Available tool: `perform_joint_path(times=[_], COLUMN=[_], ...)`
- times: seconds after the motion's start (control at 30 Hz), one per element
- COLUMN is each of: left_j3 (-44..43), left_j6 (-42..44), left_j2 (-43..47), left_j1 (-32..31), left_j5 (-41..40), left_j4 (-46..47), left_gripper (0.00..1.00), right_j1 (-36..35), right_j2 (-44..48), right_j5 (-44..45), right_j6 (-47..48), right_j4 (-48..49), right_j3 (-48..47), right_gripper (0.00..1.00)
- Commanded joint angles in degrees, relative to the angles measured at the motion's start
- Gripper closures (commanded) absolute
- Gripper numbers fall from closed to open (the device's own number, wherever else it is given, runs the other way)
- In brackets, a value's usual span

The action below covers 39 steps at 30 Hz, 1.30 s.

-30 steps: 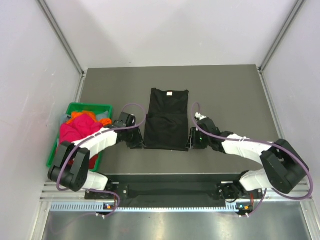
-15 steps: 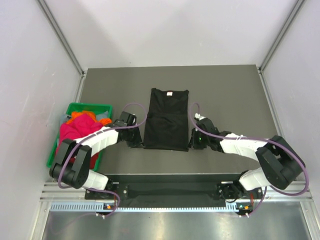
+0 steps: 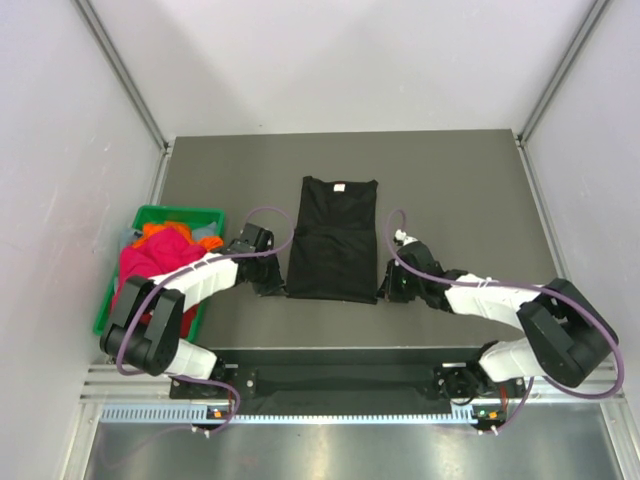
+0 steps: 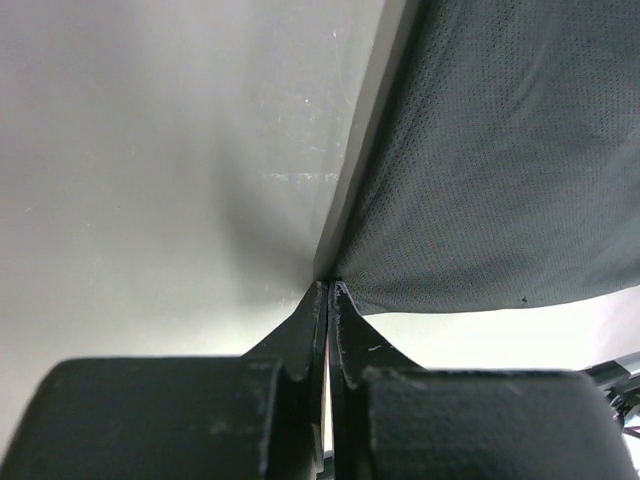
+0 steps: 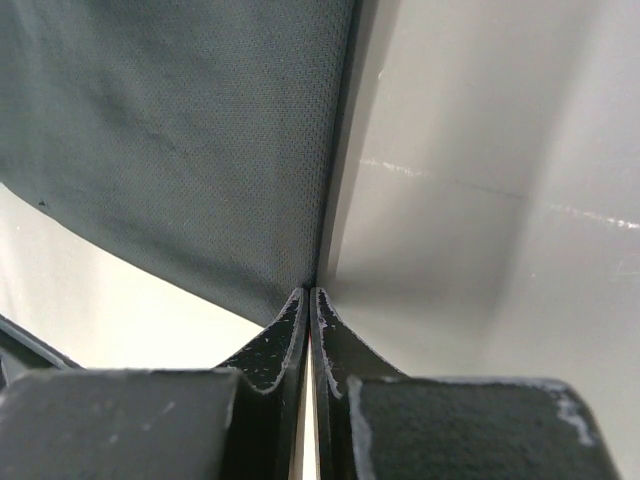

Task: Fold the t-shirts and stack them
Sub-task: Fold the tshirt

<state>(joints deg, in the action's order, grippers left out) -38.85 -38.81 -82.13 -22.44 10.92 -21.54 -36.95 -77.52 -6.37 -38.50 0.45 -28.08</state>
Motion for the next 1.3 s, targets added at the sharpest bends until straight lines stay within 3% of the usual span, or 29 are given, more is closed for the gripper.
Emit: perform_joint_path(times=[0.0, 0.1, 0.13, 0.27, 0.37, 0.67, 1.27], left_j3=[-1.58, -2.28, -2.8, -4.04, -3.78, 1.84, 6.33], left_j6=[0.14, 0.22, 0.31, -0.21, -1.36, -6.8, -9.44], left_j2=[0.74, 1.35, 2.4, 5.65, 8.03, 7.42, 4.61], left_j1=[0.02, 0.02, 0.02, 0.02, 0.02, 0.11, 0.11], left_j5=[-3.18, -4.32, -4.67, -5.56, -3.63, 5.43, 1.12], left_j4=[-2.28, -3.86, -4.3, -6.14, -6.32, 1.57, 5.72], left_gripper=[1.0, 0.95, 0.83, 0.63, 0.59, 0.57, 0.57], right_j1=[0.12, 0.12, 0.12, 0.12, 0.12, 0.04, -4.71], right_j2=[2.19, 3.42, 3.77, 6.67, 8.6, 12.66, 6.24], right_j5=[0.22, 0.74, 0.83, 3.55, 4.35, 4.26, 8.3], right_j6=[-0.35, -0.61, -0.78, -5.16, -10.34, -21.43, -31.19], right_j4=[0.96, -0.09, -0.27, -8.42, -10.99, -6.34, -0.89], right_j3=[0.57, 0.3, -0.13, -2.42, -3.21, 1.53, 4.96], right_gripper=[1.0, 0.99, 0.96, 0.73, 0.66, 0.59, 0.57])
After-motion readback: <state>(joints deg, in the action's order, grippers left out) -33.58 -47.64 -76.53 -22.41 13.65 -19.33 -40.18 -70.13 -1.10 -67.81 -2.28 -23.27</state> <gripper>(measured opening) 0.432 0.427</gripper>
